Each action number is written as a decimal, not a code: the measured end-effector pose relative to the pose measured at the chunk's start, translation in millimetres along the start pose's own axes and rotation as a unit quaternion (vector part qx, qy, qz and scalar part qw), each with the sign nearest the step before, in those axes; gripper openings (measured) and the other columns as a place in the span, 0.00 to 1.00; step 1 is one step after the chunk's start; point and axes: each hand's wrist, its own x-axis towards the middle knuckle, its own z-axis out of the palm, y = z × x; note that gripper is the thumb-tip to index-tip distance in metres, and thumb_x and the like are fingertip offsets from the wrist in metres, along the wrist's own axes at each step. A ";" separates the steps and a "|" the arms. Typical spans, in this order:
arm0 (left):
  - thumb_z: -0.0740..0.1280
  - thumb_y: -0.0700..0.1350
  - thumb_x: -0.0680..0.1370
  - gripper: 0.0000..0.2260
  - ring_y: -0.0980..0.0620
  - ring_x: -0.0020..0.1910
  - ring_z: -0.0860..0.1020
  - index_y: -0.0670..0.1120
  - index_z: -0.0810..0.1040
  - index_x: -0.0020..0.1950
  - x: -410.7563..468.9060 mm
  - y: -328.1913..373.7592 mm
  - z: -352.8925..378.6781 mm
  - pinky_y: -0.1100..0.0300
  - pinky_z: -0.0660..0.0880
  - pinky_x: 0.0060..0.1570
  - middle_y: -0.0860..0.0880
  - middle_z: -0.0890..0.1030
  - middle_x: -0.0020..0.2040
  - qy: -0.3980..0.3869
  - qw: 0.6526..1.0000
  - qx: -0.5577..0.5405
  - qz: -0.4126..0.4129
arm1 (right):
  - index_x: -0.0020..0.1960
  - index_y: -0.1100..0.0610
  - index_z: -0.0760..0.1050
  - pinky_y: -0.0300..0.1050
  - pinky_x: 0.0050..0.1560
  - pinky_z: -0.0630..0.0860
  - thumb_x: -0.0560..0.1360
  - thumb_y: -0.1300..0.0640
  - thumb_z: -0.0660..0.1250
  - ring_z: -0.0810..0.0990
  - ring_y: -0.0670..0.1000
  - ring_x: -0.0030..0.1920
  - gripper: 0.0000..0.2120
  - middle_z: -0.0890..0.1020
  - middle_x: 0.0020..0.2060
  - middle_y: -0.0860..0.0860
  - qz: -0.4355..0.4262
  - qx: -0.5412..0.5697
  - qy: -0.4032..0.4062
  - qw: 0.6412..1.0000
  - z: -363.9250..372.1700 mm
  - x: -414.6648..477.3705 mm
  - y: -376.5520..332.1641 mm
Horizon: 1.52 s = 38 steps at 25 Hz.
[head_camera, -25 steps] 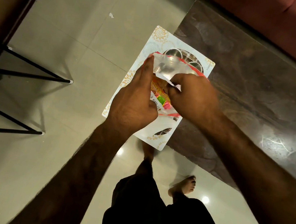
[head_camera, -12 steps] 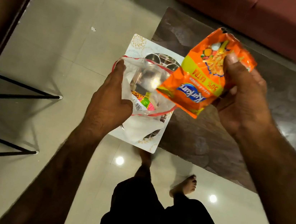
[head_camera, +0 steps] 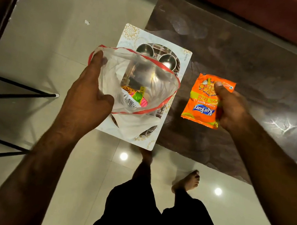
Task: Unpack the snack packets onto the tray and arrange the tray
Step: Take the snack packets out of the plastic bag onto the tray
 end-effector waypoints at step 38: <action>0.66 0.33 0.73 0.43 0.51 0.68 0.75 0.58 0.52 0.82 -11.9 -0.2 12.8 0.57 0.72 0.65 0.58 0.66 0.78 0.006 0.998 -0.044 0.033 | 0.61 0.53 0.85 0.42 0.56 0.83 0.81 0.60 0.68 0.86 0.45 0.52 0.12 0.88 0.54 0.47 -0.354 -0.498 -0.313 0.727 123.4 -139.4 -61.0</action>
